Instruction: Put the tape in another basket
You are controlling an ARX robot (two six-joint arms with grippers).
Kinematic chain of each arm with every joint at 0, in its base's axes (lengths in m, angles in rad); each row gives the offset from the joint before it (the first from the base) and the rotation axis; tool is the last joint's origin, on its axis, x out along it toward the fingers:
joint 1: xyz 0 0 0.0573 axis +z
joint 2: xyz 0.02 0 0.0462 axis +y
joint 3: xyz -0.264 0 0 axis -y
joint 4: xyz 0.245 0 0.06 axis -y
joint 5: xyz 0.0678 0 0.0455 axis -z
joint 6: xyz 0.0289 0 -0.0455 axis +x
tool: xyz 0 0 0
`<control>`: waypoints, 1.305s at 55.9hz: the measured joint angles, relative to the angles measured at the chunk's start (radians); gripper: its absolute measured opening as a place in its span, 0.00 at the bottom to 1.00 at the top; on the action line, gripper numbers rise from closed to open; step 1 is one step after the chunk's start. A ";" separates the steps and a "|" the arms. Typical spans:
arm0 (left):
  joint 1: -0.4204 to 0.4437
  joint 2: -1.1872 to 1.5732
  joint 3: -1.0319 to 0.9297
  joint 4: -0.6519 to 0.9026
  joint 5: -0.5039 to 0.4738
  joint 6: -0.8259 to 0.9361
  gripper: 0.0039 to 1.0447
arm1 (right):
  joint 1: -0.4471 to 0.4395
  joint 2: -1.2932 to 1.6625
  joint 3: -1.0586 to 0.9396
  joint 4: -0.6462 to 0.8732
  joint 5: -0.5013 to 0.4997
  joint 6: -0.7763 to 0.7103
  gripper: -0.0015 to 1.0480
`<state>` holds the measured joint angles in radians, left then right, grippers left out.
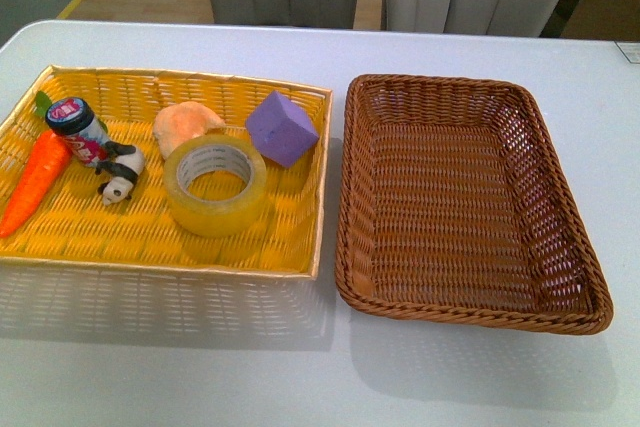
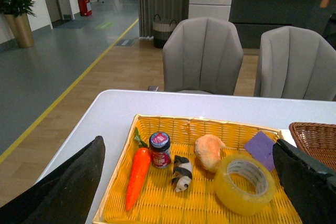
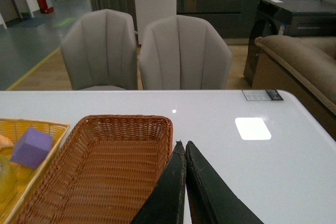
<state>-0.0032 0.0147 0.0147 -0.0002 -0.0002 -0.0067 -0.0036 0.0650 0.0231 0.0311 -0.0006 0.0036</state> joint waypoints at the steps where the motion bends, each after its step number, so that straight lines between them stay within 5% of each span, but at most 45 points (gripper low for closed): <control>1: 0.000 0.000 0.000 0.000 0.000 0.000 0.92 | 0.000 -0.023 0.000 -0.016 0.001 0.000 0.02; 18: 0.000 0.000 0.000 0.000 0.000 0.000 0.92 | 0.000 -0.059 0.000 -0.029 0.001 0.000 0.02; 47: 0.000 0.000 0.000 0.000 0.000 0.000 0.92 | 0.000 -0.059 0.000 -0.030 0.001 -0.001 0.91; 63: 0.000 0.000 0.000 0.000 0.000 0.000 0.92 | 0.000 -0.059 0.000 -0.030 0.001 -0.001 0.91; 70: 0.129 0.340 0.218 -0.480 0.407 0.216 0.92 | 0.000 -0.059 0.000 -0.030 -0.003 -0.001 0.91; 73: 0.137 0.456 0.265 -0.573 0.475 0.259 0.92 | 0.001 -0.060 0.000 -0.030 -0.002 -0.001 0.91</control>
<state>0.1341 0.4709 0.2794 -0.5735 0.4751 0.2523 -0.0025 0.0051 0.0231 0.0013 -0.0025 0.0029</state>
